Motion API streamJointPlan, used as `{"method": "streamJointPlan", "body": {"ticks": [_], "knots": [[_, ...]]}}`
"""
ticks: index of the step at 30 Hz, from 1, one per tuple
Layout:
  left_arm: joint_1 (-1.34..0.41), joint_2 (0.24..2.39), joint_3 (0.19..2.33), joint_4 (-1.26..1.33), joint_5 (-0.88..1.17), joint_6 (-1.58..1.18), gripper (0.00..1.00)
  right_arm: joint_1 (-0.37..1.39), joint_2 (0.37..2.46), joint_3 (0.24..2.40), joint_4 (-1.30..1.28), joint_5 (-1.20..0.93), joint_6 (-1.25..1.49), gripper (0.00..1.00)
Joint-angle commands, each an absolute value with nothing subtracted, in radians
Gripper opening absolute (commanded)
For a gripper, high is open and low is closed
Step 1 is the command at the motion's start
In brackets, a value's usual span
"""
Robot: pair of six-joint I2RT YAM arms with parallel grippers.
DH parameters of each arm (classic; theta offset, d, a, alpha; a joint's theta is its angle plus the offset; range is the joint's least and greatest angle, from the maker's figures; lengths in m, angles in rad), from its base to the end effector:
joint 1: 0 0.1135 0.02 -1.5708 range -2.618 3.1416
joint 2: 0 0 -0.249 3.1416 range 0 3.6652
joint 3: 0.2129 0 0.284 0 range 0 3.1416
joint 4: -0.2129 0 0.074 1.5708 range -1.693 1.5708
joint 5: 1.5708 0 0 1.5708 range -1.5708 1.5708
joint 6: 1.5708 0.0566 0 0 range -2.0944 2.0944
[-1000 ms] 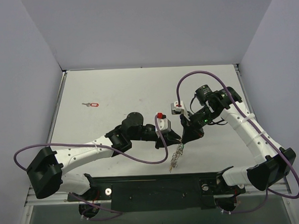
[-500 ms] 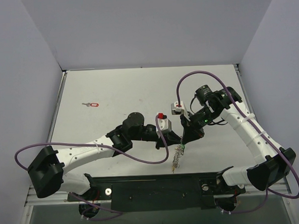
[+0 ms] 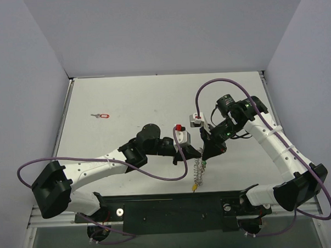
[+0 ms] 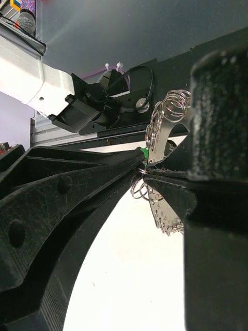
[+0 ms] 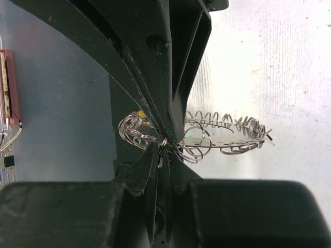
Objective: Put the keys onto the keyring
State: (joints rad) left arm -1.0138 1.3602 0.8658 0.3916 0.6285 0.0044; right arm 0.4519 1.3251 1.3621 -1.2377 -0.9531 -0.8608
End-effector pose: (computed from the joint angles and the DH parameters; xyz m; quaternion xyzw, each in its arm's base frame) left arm 0.1620 -0.3231 0.2658 0.5250 0.5157 -0.5089 0.4466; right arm 0.2257 0.1608 0.3257 -0.5998 0.6404 0.4083 0.2516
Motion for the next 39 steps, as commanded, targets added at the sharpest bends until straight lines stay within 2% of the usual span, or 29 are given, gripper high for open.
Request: {"method": "streamJointPlan", "body": {"ticks": [1, 2, 3, 4, 5, 7, 10, 13, 16, 22, 31, 39], "knots": [[-1.028, 1.321, 0.878, 0.445, 0.626, -0.024, 0.0, 0.44, 1.318, 1.371, -1.226, -1.019, -0.836, 0.0], [-1.028, 1.316, 0.873, 0.451, 0.602, -0.04, 0.0, 0.43, 1.316, 1.371, -1.22, -1.029, -0.828, 0.0], [-1.026, 1.304, 0.861, 0.469, 0.589, -0.052, 0.0, 0.422, 1.312, 1.367, -1.21, -1.037, -0.813, 0.05], [-1.025, 1.299, 0.853, 0.475, 0.568, -0.075, 0.0, 0.401, 1.31, 1.364, -1.207, -1.061, -0.804, 0.12], [-1.02, 1.29, 0.835, 0.506, 0.557, -0.092, 0.0, 0.39, 1.299, 1.359, -1.204, -1.09, -0.802, 0.24], [-1.014, 1.27, 0.79, 0.578, 0.531, -0.139, 0.0, 0.35, 1.279, 1.345, -1.192, -1.13, -0.789, 0.36], [-1.015, 1.246, 0.72, 0.721, 0.473, -0.23, 0.0, 0.299, 1.249, 1.315, -1.128, -1.192, -0.717, 0.43], [-1.015, 1.229, 0.641, 0.898, 0.411, -0.302, 0.0, 0.281, 1.203, 1.24, -0.99, -1.256, -0.562, 0.46], [-1.015, 1.23, 0.585, 1.029, 0.358, -0.365, 0.0, 0.272, 1.175, 1.134, -0.733, -1.298, -0.294, 0.46], [-1.019, 1.29, 0.523, 1.317, 0.279, -0.471, 0.0, 0.267, 1.167, 1.117, -0.661, -1.308, -0.213, 0.46], [-1.015, 1.31, 0.52, 1.361, 0.245, -0.5, 0.0, 0.249, 1.158, 1.138, -0.627, -1.347, -0.146, 0.4], [-1.002, 1.267, 0.526, 1.226, 0.259, -0.483, 0.0, 0.178, 1.14, 1.164, -0.644, -1.397, -0.138, 0.41]]}}
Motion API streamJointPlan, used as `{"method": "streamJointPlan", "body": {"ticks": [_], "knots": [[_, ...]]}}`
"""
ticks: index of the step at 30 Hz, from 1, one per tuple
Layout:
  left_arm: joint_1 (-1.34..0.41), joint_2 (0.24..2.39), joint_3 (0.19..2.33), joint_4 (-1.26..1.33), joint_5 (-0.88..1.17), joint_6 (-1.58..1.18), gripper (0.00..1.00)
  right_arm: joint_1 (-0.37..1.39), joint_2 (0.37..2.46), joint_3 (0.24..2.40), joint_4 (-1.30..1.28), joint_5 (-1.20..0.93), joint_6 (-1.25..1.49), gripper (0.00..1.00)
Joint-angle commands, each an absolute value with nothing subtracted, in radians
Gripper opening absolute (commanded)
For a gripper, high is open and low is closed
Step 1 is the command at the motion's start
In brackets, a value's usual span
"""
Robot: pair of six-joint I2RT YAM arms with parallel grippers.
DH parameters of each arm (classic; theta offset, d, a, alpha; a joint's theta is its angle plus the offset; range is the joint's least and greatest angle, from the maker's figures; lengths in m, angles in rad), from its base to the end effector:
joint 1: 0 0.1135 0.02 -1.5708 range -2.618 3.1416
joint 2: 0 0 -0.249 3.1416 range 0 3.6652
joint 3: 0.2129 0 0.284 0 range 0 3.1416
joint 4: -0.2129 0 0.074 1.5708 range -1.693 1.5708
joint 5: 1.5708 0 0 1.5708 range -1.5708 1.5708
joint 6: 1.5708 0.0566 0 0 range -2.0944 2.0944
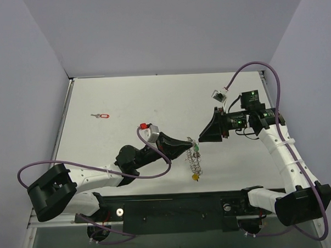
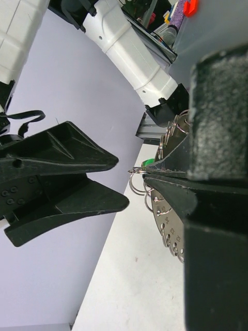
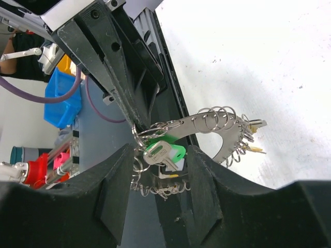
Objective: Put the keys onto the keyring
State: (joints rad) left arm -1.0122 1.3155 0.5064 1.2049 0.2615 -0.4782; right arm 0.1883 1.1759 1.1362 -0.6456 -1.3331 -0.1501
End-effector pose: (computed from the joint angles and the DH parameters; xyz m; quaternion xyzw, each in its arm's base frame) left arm 0.1523 -0.2714 0.2446 0.2497 0.5014 -0.6127 0.5575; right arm 0.2565 0.1049 0.3370 -0.3807 0.6554 0.5650 0.3260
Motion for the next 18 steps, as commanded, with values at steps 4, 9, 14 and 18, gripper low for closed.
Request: {"method": "streamJointPlan", "body": {"ticks": [4, 9, 14, 18], "knots": [[-0.999, 1.25, 0.526, 1.203, 0.273, -0.483, 0.0, 0.186, 1.138, 1.151, -0.641, -1.405, -0.132, 0.39], [-0.999, 1.246, 0.522, 1.212, 0.265, -0.486, 0.0, 0.216, 1.138, 1.117, -0.582, -1.401, -0.071, 0.28], [-0.999, 1.249, 0.525, 1.216, 0.264, -0.488, 0.0, 0.232, 1.137, 1.108, -0.565, -1.388, -0.06, 0.28], [-0.999, 1.249, 0.525, 1.223, 0.258, -0.489, 0.0, 0.233, 1.137, 1.103, -0.563, -1.384, -0.061, 0.27]]}}
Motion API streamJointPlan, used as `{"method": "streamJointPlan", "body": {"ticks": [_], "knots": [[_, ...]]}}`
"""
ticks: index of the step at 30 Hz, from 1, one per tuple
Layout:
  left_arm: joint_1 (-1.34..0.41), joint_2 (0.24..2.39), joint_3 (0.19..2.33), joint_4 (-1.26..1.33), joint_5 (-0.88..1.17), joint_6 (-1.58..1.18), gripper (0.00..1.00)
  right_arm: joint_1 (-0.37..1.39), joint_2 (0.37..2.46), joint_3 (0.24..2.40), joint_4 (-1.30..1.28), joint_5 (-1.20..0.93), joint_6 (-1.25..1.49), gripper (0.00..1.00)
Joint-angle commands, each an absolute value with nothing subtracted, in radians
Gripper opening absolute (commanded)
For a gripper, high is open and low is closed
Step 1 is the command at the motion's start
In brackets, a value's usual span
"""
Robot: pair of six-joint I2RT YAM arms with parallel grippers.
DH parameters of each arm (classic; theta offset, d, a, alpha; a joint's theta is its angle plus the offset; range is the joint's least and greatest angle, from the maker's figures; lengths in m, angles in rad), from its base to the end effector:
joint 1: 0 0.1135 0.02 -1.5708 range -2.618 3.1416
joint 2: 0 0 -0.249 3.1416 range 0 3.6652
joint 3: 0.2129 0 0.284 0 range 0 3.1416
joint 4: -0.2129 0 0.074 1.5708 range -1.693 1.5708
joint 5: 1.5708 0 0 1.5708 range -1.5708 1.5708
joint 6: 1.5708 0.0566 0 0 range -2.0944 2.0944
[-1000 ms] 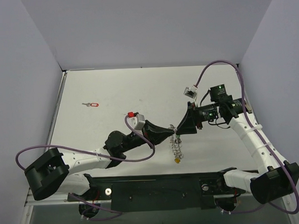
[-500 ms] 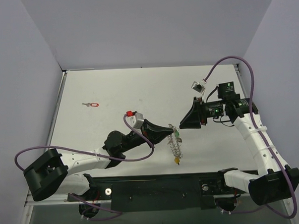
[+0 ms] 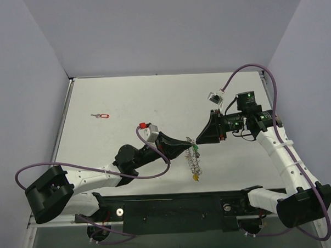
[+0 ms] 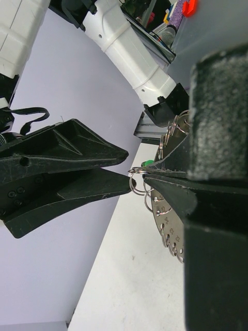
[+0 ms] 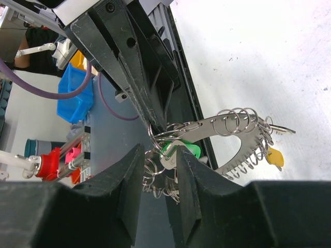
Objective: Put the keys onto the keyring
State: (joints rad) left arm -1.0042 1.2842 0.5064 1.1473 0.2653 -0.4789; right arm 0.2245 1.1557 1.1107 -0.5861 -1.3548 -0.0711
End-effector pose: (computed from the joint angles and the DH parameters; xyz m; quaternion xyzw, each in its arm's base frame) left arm 0.1536 -0.2690 0.2468 0.2508 0.5127 -0.6074 0.5525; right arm 0.2501 0.1138 0.3380 -0.3830 0.6454 0.5842 0.3089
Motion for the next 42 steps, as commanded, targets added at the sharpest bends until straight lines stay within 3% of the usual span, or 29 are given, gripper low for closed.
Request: {"method": "streamJointPlan", "body": {"ticks": [1, 7, 14, 19, 31, 42], "knots": [[-1.0, 1.249, 0.522, 1.223, 0.255, -0.491, 0.0, 0.233, 1.135, 1.098, -0.561, -1.384, -0.063, 0.27], [-0.994, 1.244, 0.518, 1.235, 0.242, -0.502, 0.0, 0.235, 1.131, 1.091, -0.557, -1.39, -0.074, 0.18], [-0.994, 1.252, 0.519, 1.243, 0.241, -0.506, 0.0, 0.244, 1.131, 1.091, -0.557, -1.394, -0.08, 0.16], [-0.994, 1.249, 0.517, 1.249, 0.227, -0.508, 0.0, 0.252, 1.129, 1.089, -0.552, -1.387, -0.078, 0.0], [-0.996, 1.239, 0.459, 1.408, 0.063, -0.491, 0.0, 0.259, 1.129, 1.031, -0.418, -1.335, 0.079, 0.0], [-0.993, 1.33, 0.494, 1.532, 0.126, -0.541, 0.0, 0.279, 1.149, 0.948, -0.183, -1.292, 0.307, 0.0]]}}
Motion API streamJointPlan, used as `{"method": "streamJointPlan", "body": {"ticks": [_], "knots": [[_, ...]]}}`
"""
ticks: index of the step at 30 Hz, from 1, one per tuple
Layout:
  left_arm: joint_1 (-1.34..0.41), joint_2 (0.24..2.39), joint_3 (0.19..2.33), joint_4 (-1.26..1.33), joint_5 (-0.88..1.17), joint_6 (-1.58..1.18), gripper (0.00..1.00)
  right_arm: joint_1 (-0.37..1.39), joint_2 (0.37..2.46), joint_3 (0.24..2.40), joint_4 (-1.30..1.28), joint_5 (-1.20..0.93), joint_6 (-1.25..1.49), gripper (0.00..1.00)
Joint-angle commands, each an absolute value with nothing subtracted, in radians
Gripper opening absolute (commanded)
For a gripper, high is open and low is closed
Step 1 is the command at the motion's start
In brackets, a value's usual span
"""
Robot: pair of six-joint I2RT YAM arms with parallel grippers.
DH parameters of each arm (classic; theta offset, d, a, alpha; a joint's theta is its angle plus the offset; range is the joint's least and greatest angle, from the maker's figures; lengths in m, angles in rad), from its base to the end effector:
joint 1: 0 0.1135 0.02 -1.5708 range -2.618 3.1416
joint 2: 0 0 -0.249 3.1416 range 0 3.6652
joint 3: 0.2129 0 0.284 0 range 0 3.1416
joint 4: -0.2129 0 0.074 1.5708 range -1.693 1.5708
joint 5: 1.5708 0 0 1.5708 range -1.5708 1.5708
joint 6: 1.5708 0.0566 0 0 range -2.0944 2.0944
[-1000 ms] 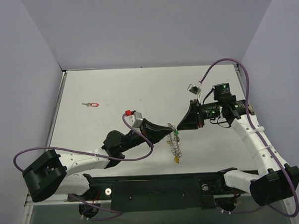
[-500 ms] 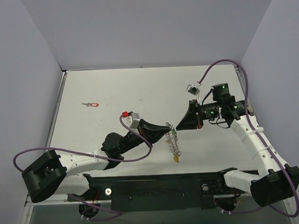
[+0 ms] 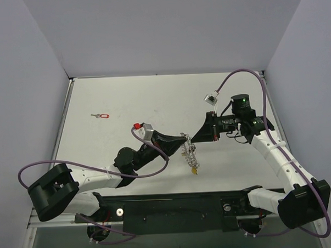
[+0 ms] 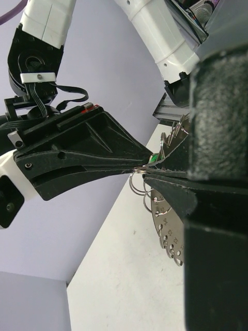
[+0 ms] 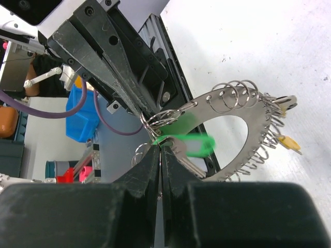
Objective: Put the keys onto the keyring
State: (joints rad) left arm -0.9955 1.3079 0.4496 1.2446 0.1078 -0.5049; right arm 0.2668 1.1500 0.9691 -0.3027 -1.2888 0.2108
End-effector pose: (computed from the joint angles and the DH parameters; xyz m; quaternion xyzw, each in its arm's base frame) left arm 0.1597 -0.2574 0.2322 0.1787 0.5299 -0.5868 0.5856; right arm 0.2573 0.1267 0.3081 -0.3297 0.6753 0.5973 0.2802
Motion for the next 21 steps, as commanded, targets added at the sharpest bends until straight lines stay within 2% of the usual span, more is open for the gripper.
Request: {"method": "streamJointPlan", "body": {"ticks": [1, 21], "knots": [[-0.992, 1.336, 0.497, 1.545, 0.133, -0.548, 0.0, 0.279, 1.152, 0.948, -0.178, -1.289, 0.314, 0.0], [-0.957, 1.275, 0.468, 1.552, 0.159, -0.502, 0.0, 0.301, 1.177, 0.914, -0.164, -1.239, 0.339, 0.0]]}}
